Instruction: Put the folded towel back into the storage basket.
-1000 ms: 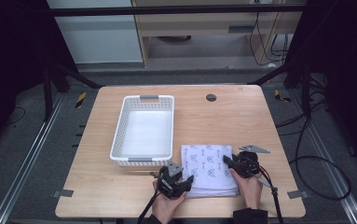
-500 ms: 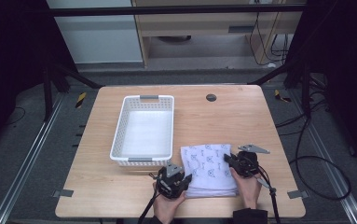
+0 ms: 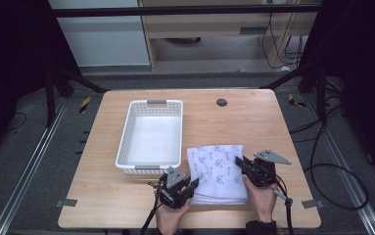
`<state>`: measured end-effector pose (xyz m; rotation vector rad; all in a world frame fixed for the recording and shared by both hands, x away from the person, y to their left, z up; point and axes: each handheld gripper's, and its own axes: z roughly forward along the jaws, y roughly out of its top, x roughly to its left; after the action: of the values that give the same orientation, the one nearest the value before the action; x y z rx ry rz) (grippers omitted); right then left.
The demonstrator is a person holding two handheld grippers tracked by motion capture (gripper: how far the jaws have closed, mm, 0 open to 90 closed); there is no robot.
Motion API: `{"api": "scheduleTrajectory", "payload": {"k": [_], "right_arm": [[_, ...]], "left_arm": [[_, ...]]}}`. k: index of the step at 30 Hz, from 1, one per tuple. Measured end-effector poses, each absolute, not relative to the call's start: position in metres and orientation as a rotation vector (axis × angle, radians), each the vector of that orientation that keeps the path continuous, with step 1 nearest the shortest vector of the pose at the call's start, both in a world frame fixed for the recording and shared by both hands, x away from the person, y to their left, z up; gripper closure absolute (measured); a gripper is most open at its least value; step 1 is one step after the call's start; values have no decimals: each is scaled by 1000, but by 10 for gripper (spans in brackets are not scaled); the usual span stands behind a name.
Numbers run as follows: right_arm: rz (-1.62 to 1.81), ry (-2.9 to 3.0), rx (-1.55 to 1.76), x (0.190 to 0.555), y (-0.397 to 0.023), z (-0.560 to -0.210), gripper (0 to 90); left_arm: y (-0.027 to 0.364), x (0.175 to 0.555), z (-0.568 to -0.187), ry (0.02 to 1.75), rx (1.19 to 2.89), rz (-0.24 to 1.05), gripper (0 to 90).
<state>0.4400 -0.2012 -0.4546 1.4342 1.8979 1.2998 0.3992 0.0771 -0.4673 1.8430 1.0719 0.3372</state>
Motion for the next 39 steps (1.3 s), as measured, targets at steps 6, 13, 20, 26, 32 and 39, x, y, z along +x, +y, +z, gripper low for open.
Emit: {"api": "scheduleTrajectory", "payload": {"k": [6,13,20,26,32,39], "right_arm": [[1326,1853,1406,434,-201,-441,791],[1329,1824,1395,434,-200,-433,791],[1359,1780,1372,433,-198,-418,791],[1372,1747,1360,435,-197,-407,790],[1377,1727,1345,435,-196,-396,791],[1382,1720,1317,437,-192,-380,790]], "left_arm": [[78,399,-451,1041,1835,367,757],[77,401,-440,1020,1839,399,757],[79,406,-422,992,1843,419,757],[79,410,-403,961,1866,449,757],[79,412,-392,946,1869,464,757],[84,415,-381,938,1852,470,757]]}}
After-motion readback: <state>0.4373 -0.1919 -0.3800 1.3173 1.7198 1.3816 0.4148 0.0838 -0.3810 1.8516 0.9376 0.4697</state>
